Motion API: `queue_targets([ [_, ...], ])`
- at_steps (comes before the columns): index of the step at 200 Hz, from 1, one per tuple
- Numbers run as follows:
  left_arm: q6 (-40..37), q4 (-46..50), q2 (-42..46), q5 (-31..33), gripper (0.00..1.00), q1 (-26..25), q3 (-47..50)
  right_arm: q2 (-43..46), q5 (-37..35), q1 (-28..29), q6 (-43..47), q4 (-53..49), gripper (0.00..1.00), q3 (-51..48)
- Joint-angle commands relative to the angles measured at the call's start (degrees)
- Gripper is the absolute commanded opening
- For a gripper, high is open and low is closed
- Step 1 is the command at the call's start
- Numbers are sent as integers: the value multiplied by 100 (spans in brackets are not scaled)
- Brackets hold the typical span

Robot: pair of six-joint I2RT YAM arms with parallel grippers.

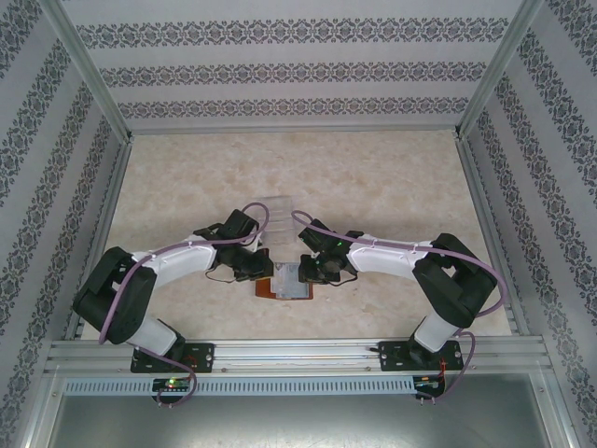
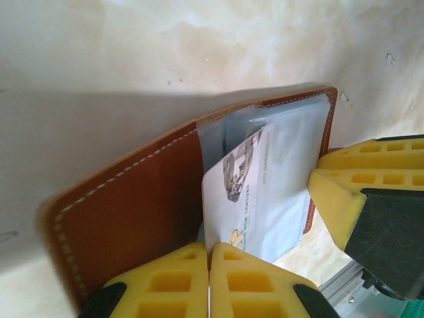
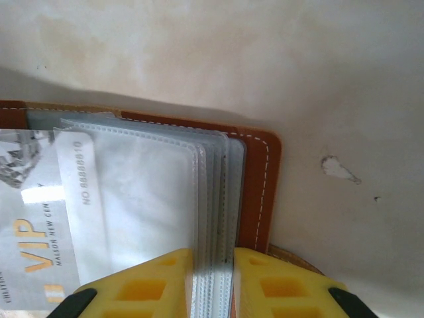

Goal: Take the credit cards out of the card holder

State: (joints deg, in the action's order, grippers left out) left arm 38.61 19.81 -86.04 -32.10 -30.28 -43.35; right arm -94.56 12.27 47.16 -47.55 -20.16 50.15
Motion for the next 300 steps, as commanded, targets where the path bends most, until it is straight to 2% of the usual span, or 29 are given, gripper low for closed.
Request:
queue_targets([
  [1,-277,723,139,416,9,83,-171,-99,-140,68,114,-180,24,-5],
  [185,-427,1104,9,402,8,78,-504,-133,-120,66,160,-216,24,39],
  [217,-266,762,-88,98,9,59,-435,-150,-103,66,152,-190,24,36],
  [300,-68,584,-223,-91,17,-161,-585,-124,-98,66,141,-198,24,47],
])
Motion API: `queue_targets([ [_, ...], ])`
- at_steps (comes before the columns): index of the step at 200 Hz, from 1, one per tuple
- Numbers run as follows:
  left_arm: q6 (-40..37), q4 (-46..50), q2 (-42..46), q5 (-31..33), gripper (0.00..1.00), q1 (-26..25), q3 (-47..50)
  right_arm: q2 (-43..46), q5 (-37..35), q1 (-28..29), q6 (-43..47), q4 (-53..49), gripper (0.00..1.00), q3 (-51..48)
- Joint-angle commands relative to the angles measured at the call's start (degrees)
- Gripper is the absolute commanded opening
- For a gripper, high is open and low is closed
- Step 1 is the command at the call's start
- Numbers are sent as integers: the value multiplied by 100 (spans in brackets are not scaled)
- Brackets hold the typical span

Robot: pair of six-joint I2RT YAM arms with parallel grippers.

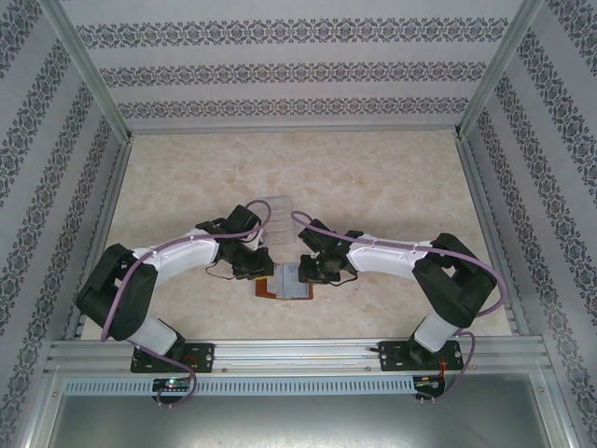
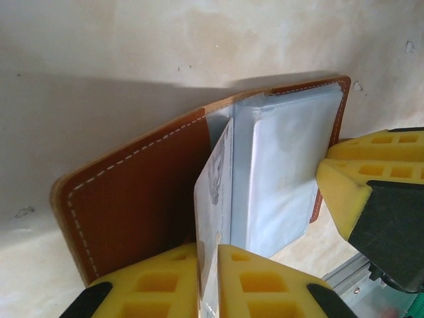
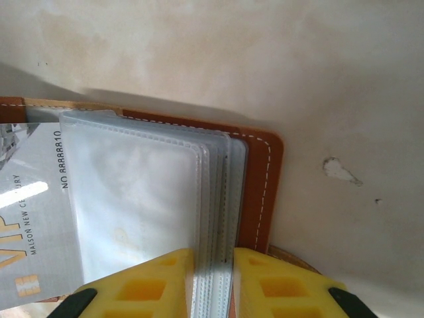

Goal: Take the credit cards out of the card holder

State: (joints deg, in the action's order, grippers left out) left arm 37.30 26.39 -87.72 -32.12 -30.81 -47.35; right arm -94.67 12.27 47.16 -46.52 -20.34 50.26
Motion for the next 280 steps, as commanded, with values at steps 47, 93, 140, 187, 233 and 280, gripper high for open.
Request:
queue_targets([
  [47,83,-24,-70,-34,15,-189,-181,-78,-113,67,38,-190,24,45],
  [93,72,143,-17,112,10,-207,-248,33,-157,66,36,-242,24,63],
  [140,12,486,296,335,8,-211,-435,270,-226,66,51,-380,26,89],
  [187,-116,820,467,475,7,-209,-672,553,-313,66,100,-598,27,181],
  [233,-404,1037,539,541,6,-198,-909,772,-408,57,152,-756,27,229],
  [280,-1035,1199,537,635,3,-148,-1204,968,-480,-29,227,-892,27,204],
])
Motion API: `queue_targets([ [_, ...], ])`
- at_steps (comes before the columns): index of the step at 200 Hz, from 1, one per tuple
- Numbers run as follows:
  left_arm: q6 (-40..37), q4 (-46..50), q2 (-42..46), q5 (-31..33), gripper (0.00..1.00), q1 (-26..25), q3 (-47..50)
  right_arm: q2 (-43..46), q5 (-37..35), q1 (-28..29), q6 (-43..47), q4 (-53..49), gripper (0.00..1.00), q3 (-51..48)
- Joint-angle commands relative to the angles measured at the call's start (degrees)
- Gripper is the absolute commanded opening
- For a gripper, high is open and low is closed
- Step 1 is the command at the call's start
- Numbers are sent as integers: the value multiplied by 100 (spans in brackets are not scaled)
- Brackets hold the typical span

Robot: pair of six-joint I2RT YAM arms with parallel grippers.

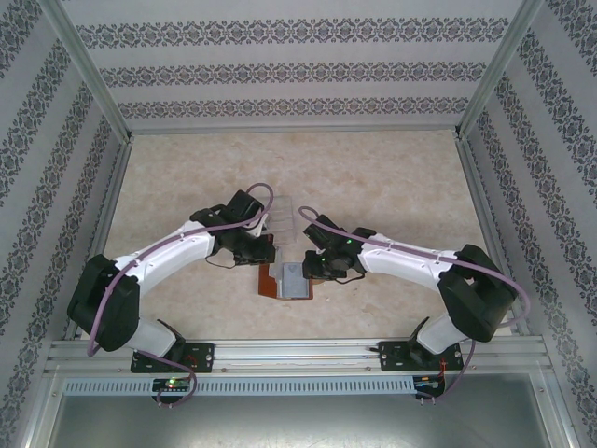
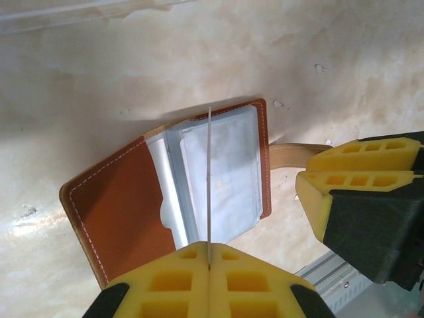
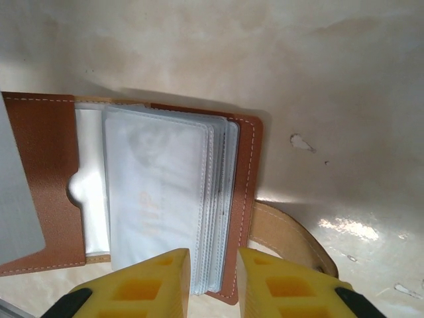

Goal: Take the credit cards out of the card holder

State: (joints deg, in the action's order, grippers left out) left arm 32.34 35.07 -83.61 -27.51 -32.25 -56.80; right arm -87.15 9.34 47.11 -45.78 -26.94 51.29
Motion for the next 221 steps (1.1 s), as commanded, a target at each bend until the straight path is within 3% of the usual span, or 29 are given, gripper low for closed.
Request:
queue_targets([
  [1,-555,342,122,183,3,-2,-269,221,-187,-26,150,-237,27,101],
  [39,-1178,884,-39,717,0,29,-733,372,-223,-153,231,-350,27,79],
  [87,-2025,1180,-260,929,0,124,-1221,572,-275,-336,350,-520,27,65],
  [131,-3442,1134,-187,729,0,122,-1448,791,-329,-480,425,-661,27,-4],
  [155,-4114,1018,-60,977,0,121,-1516,904,-354,-562,480,-740,27,-13],
  [221,-5097,1216,-429,1518,0,126,-2160,1010,-410,-749,664,-959,27,118],
])
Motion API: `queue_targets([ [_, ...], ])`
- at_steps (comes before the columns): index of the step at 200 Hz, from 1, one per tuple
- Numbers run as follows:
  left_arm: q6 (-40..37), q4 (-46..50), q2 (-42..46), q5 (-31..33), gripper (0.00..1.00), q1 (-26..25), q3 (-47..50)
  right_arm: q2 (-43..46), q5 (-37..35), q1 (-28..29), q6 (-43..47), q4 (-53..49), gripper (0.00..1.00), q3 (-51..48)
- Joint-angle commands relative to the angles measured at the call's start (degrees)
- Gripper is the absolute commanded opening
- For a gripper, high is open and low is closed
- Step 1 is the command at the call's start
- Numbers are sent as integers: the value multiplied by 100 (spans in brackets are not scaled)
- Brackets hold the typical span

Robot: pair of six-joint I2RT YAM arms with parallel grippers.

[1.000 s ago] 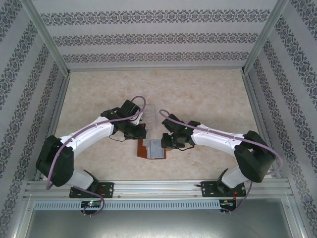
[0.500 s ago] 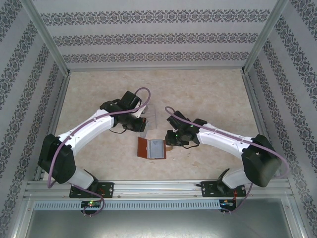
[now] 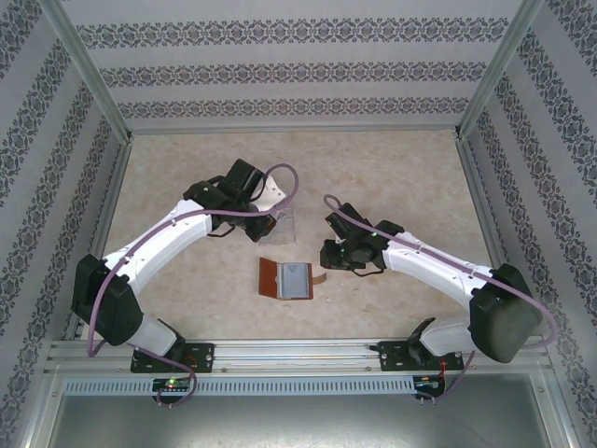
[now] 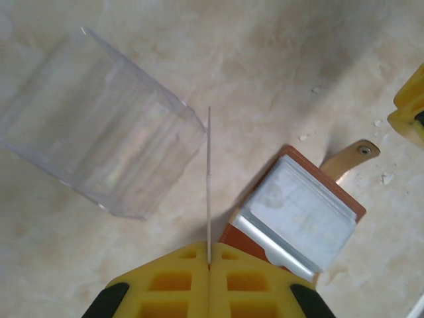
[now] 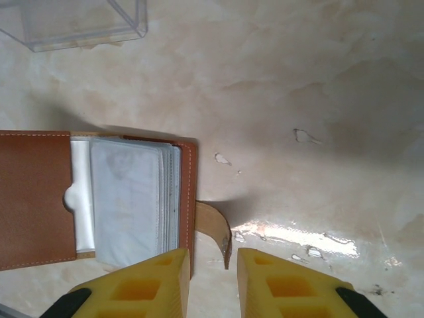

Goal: Take the credit cards out of the card holder

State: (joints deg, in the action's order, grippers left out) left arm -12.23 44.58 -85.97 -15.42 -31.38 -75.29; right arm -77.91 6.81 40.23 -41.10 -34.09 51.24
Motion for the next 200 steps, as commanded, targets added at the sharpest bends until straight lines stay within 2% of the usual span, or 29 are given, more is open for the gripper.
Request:
queue_targets([
  [1,-653,268,-201,311,0,37,-320,84,-160,-60,202,-250,27,132],
  [66,-1288,739,-817,687,0,52,-1027,52,-259,-97,368,-351,28,332],
  [200,-2108,870,-1322,812,0,260,-1572,113,-278,-205,562,-406,28,493],
])
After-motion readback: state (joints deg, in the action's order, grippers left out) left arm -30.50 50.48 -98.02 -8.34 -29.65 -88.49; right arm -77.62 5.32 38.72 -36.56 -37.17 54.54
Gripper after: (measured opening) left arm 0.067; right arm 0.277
